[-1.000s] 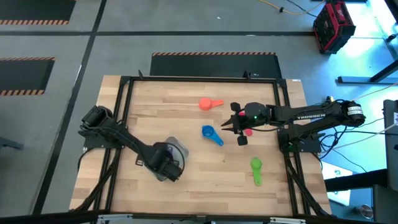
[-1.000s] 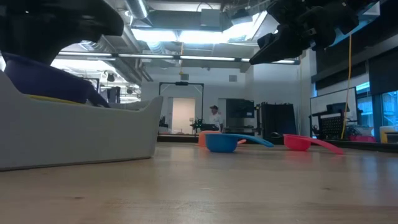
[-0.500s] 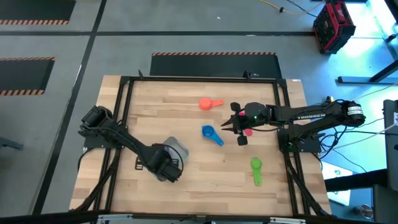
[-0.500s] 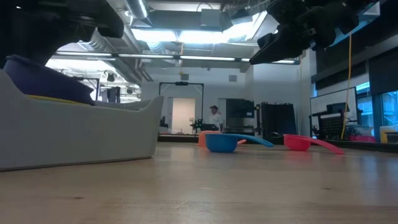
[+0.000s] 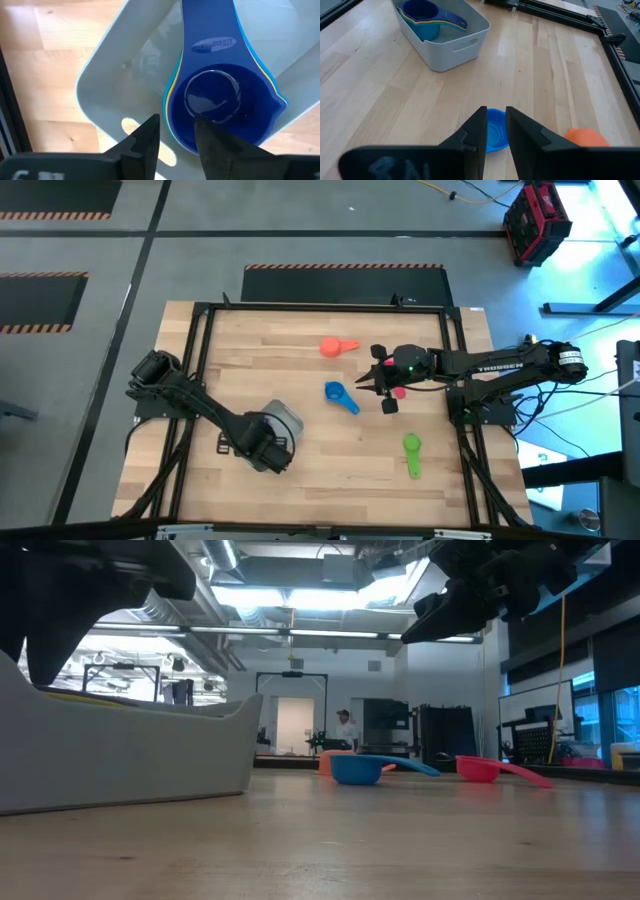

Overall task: Nest measuring cups in basket
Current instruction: Stack the orange measuring cup on the violet measuring cup in the gray bin

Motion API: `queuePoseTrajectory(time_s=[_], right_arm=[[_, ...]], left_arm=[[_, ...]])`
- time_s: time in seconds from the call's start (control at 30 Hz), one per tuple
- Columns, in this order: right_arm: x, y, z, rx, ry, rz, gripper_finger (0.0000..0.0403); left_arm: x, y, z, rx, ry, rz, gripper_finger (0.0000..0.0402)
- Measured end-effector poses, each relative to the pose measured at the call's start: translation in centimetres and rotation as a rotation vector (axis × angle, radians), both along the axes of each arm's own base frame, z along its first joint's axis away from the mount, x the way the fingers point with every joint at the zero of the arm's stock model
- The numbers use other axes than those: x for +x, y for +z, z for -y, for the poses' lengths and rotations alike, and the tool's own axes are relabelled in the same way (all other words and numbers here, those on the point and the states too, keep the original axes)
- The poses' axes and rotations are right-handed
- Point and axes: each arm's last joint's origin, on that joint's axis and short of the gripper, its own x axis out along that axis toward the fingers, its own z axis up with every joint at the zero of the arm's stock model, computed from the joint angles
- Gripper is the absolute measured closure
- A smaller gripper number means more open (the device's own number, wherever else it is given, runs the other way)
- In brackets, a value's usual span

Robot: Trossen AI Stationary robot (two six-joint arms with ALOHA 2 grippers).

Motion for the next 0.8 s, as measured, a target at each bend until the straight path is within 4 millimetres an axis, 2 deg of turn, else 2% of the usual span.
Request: queuePoseTrajectory(time_s=[0.13,0.4,0.57,0.8], right_arm=[[0.0,0.0,0.0,0.0,0.0,0.0,0.0327],[0.2,0.6,0.6,-0.001,-0.027,0.046,0.0327],[0.3,1.5,2.0,0.002,-0.086,0.053,0.0327],[0.3,3.7,4.6,0.034,-0.312,0.091,0.0327]], left_arm=[[-0.1,0.4,-0.1,-0.007,-0.07,0.014,0.0281],[-0.9,3.8,-1.4,0.059,-0.245,0.197,0.0281],[-1.2,5.8,-3.2,0.122,-0.371,0.275,0.028],[-0.7,6.9,-6.4,0.245,-0.505,0.293,0.028]])
